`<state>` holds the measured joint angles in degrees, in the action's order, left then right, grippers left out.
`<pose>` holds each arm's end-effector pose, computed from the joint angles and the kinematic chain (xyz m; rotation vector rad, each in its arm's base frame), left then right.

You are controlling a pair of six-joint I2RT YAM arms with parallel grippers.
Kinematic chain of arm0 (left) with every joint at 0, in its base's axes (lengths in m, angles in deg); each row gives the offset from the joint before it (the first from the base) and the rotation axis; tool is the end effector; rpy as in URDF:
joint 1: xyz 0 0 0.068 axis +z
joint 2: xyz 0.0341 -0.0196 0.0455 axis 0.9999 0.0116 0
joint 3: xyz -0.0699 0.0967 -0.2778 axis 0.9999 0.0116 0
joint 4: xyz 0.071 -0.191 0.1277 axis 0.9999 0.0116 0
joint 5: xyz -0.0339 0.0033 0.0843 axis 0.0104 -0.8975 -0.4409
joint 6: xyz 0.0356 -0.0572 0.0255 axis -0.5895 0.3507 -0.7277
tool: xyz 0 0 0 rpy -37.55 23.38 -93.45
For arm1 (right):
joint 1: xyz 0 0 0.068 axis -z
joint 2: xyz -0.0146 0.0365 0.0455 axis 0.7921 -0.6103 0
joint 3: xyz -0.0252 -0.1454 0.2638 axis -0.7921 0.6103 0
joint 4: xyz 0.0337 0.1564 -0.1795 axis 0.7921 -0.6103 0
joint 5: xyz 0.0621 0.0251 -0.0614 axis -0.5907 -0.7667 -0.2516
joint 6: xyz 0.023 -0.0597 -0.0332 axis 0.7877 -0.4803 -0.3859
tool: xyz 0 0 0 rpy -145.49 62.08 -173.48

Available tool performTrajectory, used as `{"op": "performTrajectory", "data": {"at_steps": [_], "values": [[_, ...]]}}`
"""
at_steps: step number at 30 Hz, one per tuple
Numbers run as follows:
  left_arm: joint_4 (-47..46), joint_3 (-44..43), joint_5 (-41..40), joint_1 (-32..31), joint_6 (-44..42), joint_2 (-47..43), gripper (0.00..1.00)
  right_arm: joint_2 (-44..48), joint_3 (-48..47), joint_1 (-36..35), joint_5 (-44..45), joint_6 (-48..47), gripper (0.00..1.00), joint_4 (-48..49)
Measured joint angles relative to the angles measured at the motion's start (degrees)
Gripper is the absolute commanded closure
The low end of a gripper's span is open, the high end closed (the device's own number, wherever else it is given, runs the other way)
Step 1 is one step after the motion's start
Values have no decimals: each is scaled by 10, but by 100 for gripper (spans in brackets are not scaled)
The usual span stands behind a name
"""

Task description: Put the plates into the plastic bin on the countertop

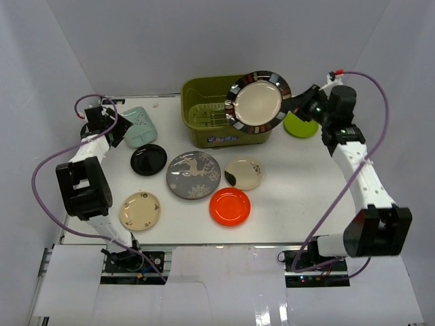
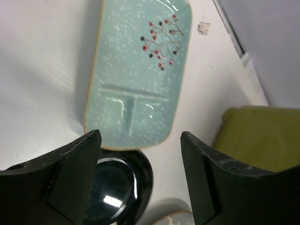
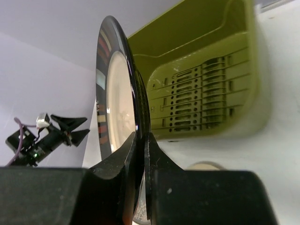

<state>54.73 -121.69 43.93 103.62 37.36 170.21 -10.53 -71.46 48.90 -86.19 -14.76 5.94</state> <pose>0.3842 0.0892 0.2603 -1.0098 2.0491 -0.4156 0.2938 0.0380 0.4163 0.3458 1.7607 0.8825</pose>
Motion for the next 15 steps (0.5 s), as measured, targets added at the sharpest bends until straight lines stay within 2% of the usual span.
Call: {"op": "performTrajectory", "data": {"at_steps": [6, 11, 15], "values": [[-5, -43, -12, 10, -37, 89, 24, -188, -142, -77, 1, -29, 92, 17], [-16, -67, -2, 24, -59, 159, 28, -312, -229, -89, 6, -40, 92, 16], [-46, -111, 19, 33, -74, 209, 36, -393, -279, -89, 20, -43, 92, 13]]}}
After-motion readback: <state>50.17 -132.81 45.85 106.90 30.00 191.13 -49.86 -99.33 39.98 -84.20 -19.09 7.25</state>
